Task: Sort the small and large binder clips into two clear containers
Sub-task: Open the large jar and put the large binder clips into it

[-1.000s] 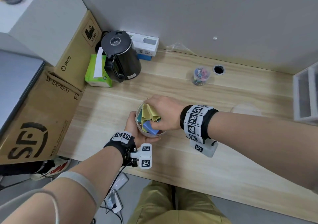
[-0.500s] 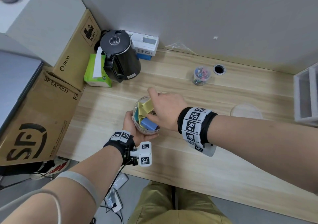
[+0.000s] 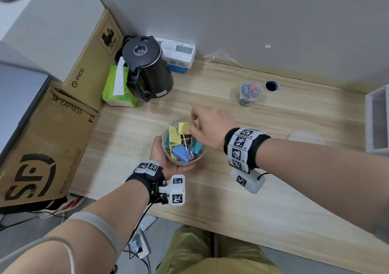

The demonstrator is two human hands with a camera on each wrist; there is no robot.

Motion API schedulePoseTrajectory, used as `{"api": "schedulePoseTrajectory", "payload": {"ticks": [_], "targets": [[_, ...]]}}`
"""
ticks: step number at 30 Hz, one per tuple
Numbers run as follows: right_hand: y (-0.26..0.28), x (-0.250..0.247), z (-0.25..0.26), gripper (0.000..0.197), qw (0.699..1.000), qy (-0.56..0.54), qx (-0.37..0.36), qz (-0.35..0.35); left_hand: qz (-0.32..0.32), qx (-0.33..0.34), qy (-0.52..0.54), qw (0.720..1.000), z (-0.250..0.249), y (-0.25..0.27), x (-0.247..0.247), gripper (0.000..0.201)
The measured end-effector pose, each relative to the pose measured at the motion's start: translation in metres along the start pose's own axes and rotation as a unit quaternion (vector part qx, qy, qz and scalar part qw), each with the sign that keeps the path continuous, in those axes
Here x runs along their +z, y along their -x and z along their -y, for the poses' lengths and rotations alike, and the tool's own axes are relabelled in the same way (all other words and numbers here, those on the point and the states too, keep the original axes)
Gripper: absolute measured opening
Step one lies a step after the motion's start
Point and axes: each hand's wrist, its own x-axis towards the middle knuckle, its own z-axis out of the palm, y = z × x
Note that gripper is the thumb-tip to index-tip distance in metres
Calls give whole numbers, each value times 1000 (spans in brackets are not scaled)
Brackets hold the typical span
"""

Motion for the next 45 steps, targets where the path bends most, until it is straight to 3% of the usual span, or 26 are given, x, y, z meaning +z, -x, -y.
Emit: {"api": "schedulePoseTrajectory", "payload": {"ticks": [4, 8, 12, 14, 18, 22, 24, 26, 28, 32, 35, 38, 40, 45], "targets": [[-15, 11, -44, 31, 995, -64, 79, -6, 9, -31, -12, 999, -9, -9, -20, 79], [-23, 39, -87, 58, 984, -22, 157, 83, -42, 14, 17, 999, -11, -9, -25, 74], [-23, 64, -90, 75, 983, 22, 123, 138, -15, -19, -6, 1000, -23, -12, -34, 76], [-24, 73, -85, 75, 983, 53, 100, 148, 1, -38, -16, 999, -29, -17, -39, 75], [-26, 81, -83, 56, 985, 75, 93, 124, 8, -42, -28, 999, -31, -26, -37, 72], [-31, 65, -84, 50, 984, -52, 159, 63, 4, -38, -33, 999, -32, -29, -26, 72], [-36, 46, -79, 50, 982, -99, 160, 3, -1, -30, -25, 999, -33, -31, -20, 70], [-40, 23, -69, 56, 981, -151, 118, -35, 15, -41, -40, 998, -34, -34, -16, 75], [-41, 2, -58, 55, 983, -175, 44, -24, 20, -42, -58, 997, -36, -36, -10, 74], [-37, -6, -44, 56, 983, -72, -161, 41, 24, -38, -95, 994, -35, -39, 4, 72], [-30, 5, -40, 50, 966, 19, -249, 63, 25, -35, -125, 991, -32, -37, 15, 66], [-21, 8, -41, 44, 952, 33, -290, 94, 36, -35, -138, 989, -27, -34, 23, 65], [-15, 6, -45, 43, 951, -12, -291, 108, 36, -30, -141, 989, -22, -33, 26, 65], [9, 4, -58, 36, 960, -109, -258, 25, 37, -28, -143, 989, -6, -26, 34, 65]]}}
